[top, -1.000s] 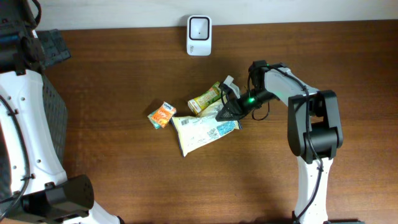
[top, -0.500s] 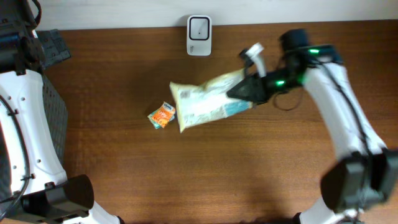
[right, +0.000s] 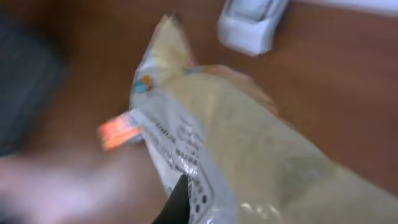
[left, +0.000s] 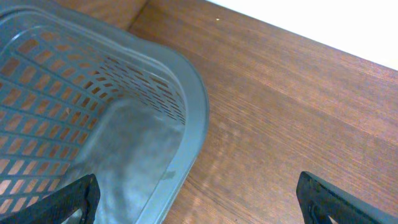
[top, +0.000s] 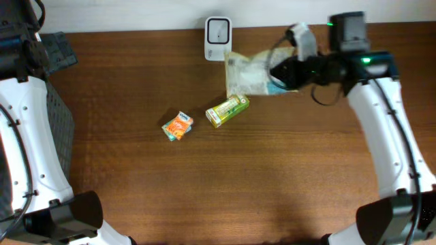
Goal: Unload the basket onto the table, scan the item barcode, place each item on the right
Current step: 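Lift the cream snack bag and carry it to the white scanner, then hold the snack bag in front of the scanner window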
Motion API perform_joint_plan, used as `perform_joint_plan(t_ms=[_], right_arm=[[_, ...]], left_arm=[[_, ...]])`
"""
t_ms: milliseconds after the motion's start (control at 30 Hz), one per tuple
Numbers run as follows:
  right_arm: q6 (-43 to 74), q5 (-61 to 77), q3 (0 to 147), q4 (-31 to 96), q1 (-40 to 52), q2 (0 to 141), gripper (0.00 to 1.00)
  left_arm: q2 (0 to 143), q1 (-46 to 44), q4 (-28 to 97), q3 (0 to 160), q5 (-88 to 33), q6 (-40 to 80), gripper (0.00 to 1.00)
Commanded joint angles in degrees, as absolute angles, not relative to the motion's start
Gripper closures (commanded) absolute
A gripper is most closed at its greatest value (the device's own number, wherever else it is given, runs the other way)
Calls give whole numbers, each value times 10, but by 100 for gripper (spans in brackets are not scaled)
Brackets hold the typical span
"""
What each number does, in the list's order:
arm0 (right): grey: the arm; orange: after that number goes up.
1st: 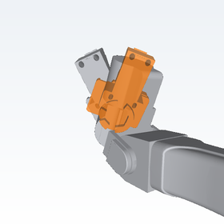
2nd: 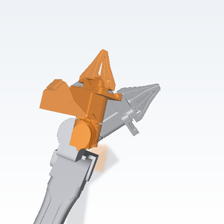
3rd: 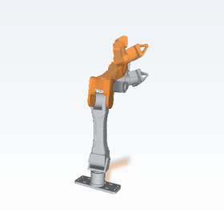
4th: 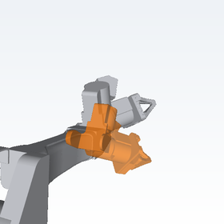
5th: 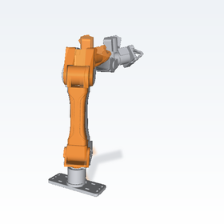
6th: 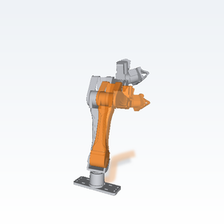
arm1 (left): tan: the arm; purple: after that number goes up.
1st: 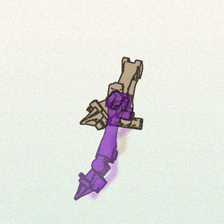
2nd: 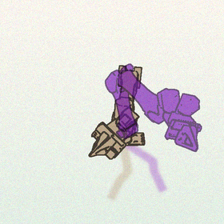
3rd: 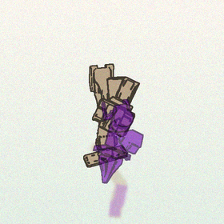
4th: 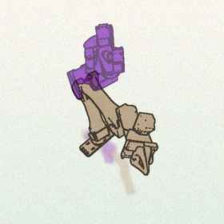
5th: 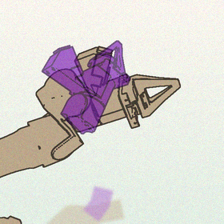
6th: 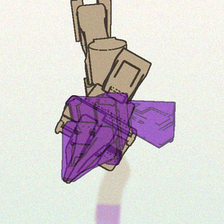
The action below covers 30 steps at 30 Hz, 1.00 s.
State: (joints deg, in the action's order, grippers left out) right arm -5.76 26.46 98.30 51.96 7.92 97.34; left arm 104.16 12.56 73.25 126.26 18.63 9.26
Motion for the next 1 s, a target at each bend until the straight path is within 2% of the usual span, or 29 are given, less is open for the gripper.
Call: perform_joint_plan(t_ms=[0,133,233,367,500,567,967], right_arm=[[-27,-102,1004,444,170,984,96],[-209,-276,1004,278,255,1046,96],[-354,-303,1004,142,278,1106,96],[-529,-324,1004,35,285,1189,96],[-678,-430,1004,-94,301,1261,96],[-703,-434,1004,-129,304,1274,96],[-747,-415,1004,-152,319,1280,96]], left_arm=[[1043,128,732,1262,186,98,1],[1043,128,732,1262,186,98,1],[1043,128,732,1262,186,98,1],[1043,128,732,1262,186,98,1],[1043,128,732,1262,186,98,1],[1043,128,732,1262,186,98,1],[1043,128,732,1262,186,98,1]])
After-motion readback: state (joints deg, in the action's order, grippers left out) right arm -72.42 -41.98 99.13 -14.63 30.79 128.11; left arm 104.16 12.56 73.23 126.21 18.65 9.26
